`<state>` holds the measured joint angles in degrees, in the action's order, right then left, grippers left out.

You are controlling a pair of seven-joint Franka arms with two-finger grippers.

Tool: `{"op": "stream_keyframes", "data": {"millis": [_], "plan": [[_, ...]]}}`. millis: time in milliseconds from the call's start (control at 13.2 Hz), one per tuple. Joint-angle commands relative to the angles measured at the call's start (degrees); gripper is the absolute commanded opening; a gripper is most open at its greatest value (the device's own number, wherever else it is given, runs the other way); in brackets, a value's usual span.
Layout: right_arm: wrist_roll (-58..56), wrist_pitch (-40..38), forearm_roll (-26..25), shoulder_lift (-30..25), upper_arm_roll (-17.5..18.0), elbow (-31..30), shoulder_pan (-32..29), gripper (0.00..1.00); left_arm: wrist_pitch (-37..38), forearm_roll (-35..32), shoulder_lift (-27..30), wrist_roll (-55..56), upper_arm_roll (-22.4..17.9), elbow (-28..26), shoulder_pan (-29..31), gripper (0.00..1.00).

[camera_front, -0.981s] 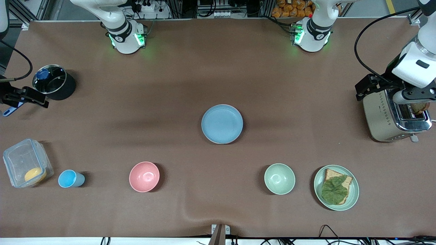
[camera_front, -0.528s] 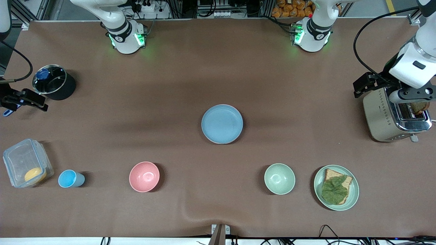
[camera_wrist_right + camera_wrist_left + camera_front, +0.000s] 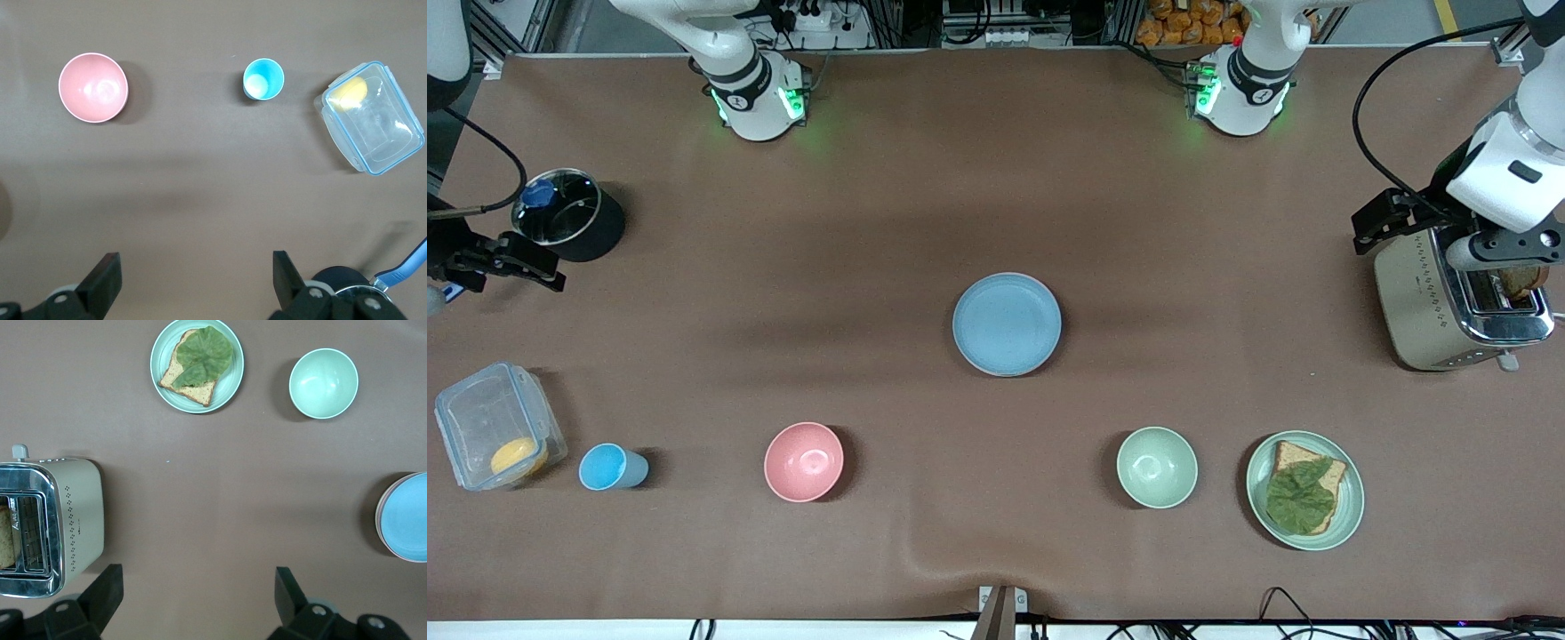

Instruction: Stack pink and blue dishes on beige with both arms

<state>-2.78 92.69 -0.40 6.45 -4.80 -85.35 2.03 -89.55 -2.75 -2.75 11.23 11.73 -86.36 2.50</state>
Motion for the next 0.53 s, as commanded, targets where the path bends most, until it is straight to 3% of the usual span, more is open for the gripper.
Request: {"op": "stream_keyframes", "data": {"millis": [0,453], "plan": [[0.7,-0.6,0.7,-0.6,1.6,-0.2,-2.0,1.0,1.0,1.2,0.5,-1.4,-0.4,0.1,0.1,1.0],[2.5,-1.2,0.8,-0.7,3.9,-0.9,-4.0,1.0,1.0,1.1,0.5,-1.4,-0.4,0.1,0.0,1.0]]}}
